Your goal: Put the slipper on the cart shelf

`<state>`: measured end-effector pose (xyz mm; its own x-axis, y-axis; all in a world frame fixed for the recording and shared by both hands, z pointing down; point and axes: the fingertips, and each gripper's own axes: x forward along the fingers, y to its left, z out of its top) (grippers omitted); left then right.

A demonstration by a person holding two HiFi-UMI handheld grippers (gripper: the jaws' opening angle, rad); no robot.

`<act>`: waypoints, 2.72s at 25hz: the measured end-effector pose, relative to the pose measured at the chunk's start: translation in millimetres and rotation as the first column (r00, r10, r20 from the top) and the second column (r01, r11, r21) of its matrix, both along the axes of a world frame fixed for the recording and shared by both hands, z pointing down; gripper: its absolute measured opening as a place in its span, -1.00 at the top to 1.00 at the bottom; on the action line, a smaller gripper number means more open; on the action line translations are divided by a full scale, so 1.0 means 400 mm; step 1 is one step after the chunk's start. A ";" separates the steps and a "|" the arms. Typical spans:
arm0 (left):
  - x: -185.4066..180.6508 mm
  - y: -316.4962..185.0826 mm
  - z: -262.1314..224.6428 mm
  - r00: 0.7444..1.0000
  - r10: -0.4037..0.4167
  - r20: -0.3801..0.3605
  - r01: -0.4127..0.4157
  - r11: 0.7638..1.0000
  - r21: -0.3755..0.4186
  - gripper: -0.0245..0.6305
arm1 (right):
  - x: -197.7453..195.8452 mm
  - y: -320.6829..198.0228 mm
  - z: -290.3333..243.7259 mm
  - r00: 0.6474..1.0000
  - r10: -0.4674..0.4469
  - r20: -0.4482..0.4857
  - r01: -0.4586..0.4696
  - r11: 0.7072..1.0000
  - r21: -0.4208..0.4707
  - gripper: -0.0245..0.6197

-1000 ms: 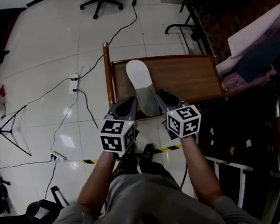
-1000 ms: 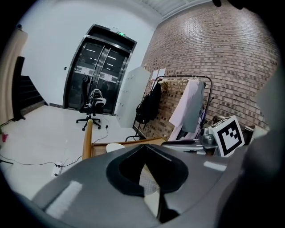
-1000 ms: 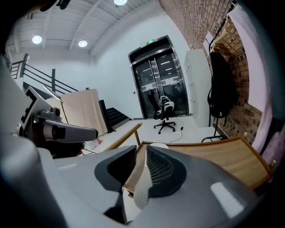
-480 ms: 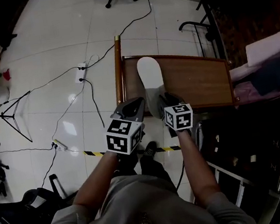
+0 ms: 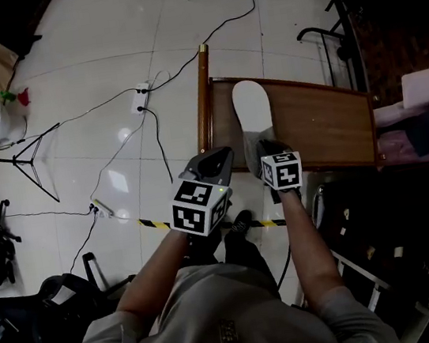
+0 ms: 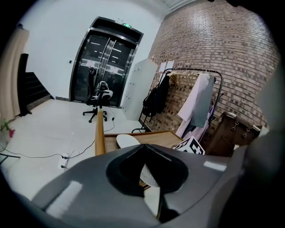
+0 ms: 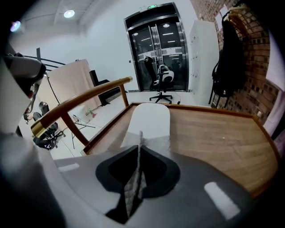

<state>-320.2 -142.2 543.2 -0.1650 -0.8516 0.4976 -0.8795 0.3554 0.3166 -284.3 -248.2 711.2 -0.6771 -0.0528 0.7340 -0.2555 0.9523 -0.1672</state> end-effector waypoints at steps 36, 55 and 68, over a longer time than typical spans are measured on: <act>0.407 -0.206 -0.185 0.803 0.590 0.086 -0.595 0.781 0.190 0.90 | 0.589 0.003 -0.663 0.826 0.402 0.395 -0.509 0.834 0.215 0.90; 1.187 -0.120 -0.236 0.424 0.896 0.133 -0.896 0.393 0.207 0.90 | 1.364 0.277 -0.679 0.635 0.666 0.392 -0.769 0.593 0.238 0.90; 1.680 0.046 -0.198 0.157 0.982 0.101 -0.975 0.138 0.173 0.90 | 1.837 0.523 -0.612 0.420 0.844 0.332 -0.905 0.364 0.221 0.90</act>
<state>351.6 -123.8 463.9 0.8823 -0.3422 0.3232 -0.4351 -0.8549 0.2826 450.3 -39.1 466.3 -0.1882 -0.8797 0.4367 -0.9802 0.1962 -0.0272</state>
